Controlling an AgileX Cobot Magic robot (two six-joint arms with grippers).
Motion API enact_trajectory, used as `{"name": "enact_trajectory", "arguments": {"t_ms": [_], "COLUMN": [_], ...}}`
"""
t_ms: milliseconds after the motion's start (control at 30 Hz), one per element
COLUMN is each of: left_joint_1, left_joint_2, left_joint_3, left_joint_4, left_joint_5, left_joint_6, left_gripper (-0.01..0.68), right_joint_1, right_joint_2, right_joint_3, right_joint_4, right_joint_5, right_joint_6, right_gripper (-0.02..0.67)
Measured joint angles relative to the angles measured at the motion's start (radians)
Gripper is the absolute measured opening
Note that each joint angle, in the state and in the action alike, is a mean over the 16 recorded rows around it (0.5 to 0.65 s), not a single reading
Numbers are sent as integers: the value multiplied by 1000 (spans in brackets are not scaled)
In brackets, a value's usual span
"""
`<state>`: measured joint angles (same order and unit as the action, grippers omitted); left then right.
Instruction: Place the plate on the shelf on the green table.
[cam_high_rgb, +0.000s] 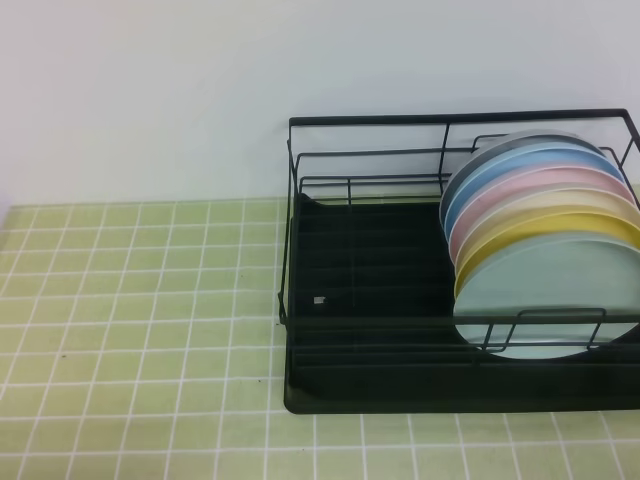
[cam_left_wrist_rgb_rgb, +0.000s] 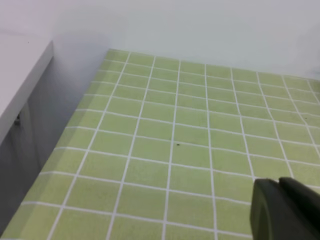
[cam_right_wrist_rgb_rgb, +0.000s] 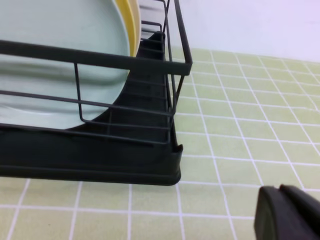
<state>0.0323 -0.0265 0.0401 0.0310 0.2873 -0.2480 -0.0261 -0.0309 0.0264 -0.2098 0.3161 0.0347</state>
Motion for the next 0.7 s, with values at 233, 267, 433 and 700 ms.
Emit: {"name": "enact_trajectory", "arguments": {"t_ms": [233, 267, 433, 700], "left_joint_1": [0, 0, 0, 0], "left_joint_2": [0, 0, 0, 0], "left_joint_3": [0, 0, 0, 0], "left_joint_4": [0, 0, 0, 0], "left_joint_5": [0, 0, 0, 0], "left_joint_6": [0, 0, 0, 0], "left_gripper": [0, 0, 0, 0], "right_joint_1": [-3, -3, -3, -3], "right_joint_2": [1, 1, 1, 1], "right_joint_3": [0, 0, 0, 0], "right_joint_4": [-2, -2, -2, -2], "right_joint_5": [2, 2, 2, 2], "right_joint_6": [-5, -5, -4, -4], "right_gripper": [-4, -4, -4, -4]}}
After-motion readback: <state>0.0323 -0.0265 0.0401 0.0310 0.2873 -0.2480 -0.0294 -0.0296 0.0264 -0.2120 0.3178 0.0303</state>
